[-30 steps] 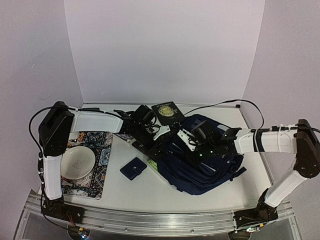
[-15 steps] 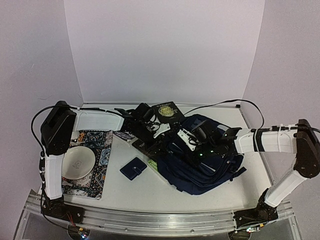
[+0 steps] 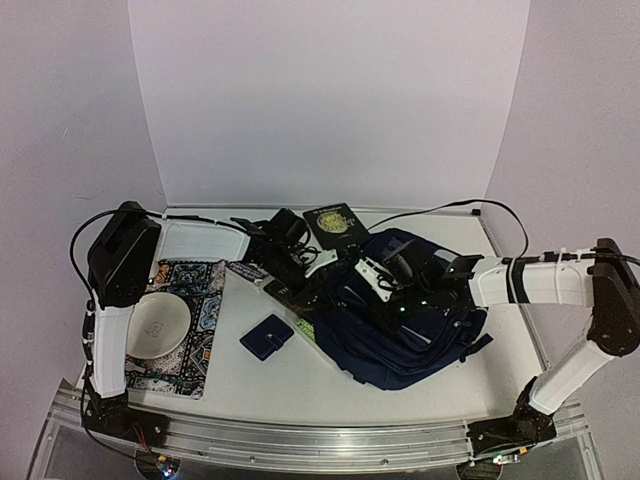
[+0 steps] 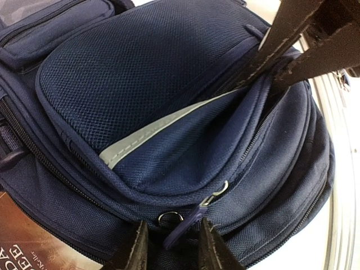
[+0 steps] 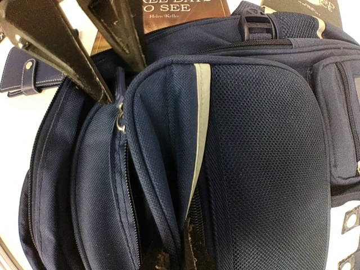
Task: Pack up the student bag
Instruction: Grab the upper front pocket of the student bag, then hold the upper front pocket of the student bag.
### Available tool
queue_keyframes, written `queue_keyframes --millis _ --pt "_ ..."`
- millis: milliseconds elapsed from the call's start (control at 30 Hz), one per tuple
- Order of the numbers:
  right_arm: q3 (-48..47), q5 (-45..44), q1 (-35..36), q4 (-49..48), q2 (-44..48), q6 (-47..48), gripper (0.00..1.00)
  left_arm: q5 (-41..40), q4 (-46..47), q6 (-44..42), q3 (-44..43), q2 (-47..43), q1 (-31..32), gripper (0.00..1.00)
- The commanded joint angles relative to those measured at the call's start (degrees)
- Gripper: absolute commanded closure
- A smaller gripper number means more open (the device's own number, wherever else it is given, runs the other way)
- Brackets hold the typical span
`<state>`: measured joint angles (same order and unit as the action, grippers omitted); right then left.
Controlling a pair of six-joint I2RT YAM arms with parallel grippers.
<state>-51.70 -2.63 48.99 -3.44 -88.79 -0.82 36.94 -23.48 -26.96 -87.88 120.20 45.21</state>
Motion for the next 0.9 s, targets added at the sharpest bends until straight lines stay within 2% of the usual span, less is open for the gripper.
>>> queue_keyframes --millis 0,167,200,433,633,767,867 --pt "-2.4 -0.3 -0.2 -0.9 1.3 0.1 0.91 5.7 -2.8 0.4 0.4 -0.3 0.4 0.74" --pt "-3.2 -0.8 -0.2 -1.1 0.4 0.0 0.94 6.9 -2.8 1.9 0.7 -1.6 0.4 0.99" --pt "-3.4 -1.1 -0.2 -1.1 0.3 -0.1 0.94 6.8 -2.8 2.4 0.8 -1.8 0.4 1.0" --pt "-4.4 -3.5 -0.2 -1.2 -0.9 -0.7 0.99 5.7 -2.8 4.5 3.6 -6.8 1.9 1.0" --pt "-6.2 -5.9 -0.2 -1.6 -2.9 -2.4 1.0 1.3 -2.8 7.6 4.8 -10.0 5.8 1.0" --pt "-7.1 -4.6 -0.2 -4.1 -4.6 -4.1 1.0 1.2 -1.4 11.2 5.6 -11.7 9.4 1.0" --pt "-7.0 -2.4 -0.2 -7.6 -5.6 -5.8 1.0 2.5 2.9 15.6 7.3 -12.3 11.1 1.0"
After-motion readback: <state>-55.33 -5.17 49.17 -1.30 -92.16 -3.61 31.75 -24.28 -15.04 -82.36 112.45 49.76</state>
